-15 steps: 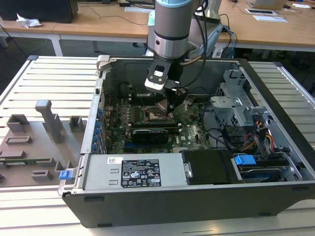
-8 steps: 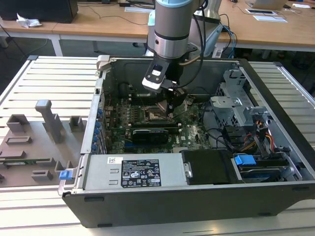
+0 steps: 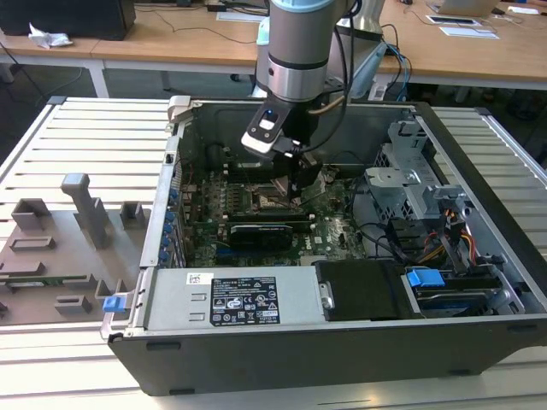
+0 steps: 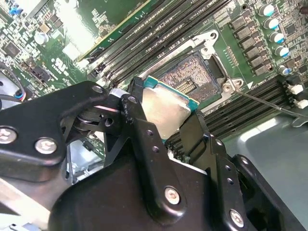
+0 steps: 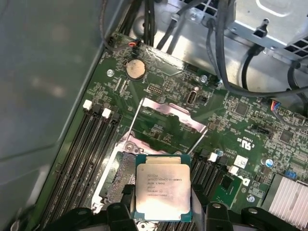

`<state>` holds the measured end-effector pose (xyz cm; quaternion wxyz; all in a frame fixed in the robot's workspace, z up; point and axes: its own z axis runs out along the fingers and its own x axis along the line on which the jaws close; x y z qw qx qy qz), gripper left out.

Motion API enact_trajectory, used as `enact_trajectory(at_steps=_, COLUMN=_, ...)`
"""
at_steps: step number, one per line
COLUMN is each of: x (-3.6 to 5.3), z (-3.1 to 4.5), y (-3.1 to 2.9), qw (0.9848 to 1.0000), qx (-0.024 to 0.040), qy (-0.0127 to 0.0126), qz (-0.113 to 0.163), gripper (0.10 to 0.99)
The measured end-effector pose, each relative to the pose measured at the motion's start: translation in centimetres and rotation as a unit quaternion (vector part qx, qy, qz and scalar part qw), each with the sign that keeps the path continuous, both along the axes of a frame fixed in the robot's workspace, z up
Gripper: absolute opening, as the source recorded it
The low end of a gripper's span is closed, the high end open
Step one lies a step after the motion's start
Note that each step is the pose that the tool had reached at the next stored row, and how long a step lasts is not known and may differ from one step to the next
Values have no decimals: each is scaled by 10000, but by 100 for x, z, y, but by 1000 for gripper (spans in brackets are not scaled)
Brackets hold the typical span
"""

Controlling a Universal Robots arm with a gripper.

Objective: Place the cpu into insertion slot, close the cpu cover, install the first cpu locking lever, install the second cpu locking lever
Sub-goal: 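Place the cpu into insertion slot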

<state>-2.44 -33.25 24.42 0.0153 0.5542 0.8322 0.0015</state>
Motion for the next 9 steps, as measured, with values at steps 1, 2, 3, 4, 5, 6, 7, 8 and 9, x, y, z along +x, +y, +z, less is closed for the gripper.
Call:
enact_trajectory(at_steps=1, x=0, z=0, y=0, qw=10000, qx=-4, qy=0, qz=-33, gripper=545)
enact_trajectory(at_steps=2, x=0, z=0, y=0, qw=10000, qx=-11, qy=0, qz=-79, gripper=545)
enact_trajectory(at_steps=3, x=0, z=-1, y=0, qw=9999, qx=-15, qy=0, qz=-119, gripper=545)
enact_trajectory(at_steps=4, x=1, z=-1, y=0, qw=9998, qx=-25, qy=0, qz=-198, gripper=545)
enact_trajectory(at_steps=5, x=1, z=-2, y=0, qw=9997, qx=-29, qy=0, qz=-243, gripper=545)
enact_trajectory(at_steps=6, x=1, z=-2, y=0, qw=9996, qx=-33, qy=0, qz=-280, gripper=545)
enact_trajectory(at_steps=7, x=1, z=-2, y=0, qw=9995, qx=-37, qy=0, qz=-323, gripper=545)
enact_trajectory(at_steps=8, x=1, z=-3, y=0, qw=9994, qx=-41, qy=0, qz=-358, gripper=545)
enact_trajectory(at_steps=9, x=1, z=-3, y=0, qw=9991, qx=-48, qy=0, qz=-429, gripper=545)
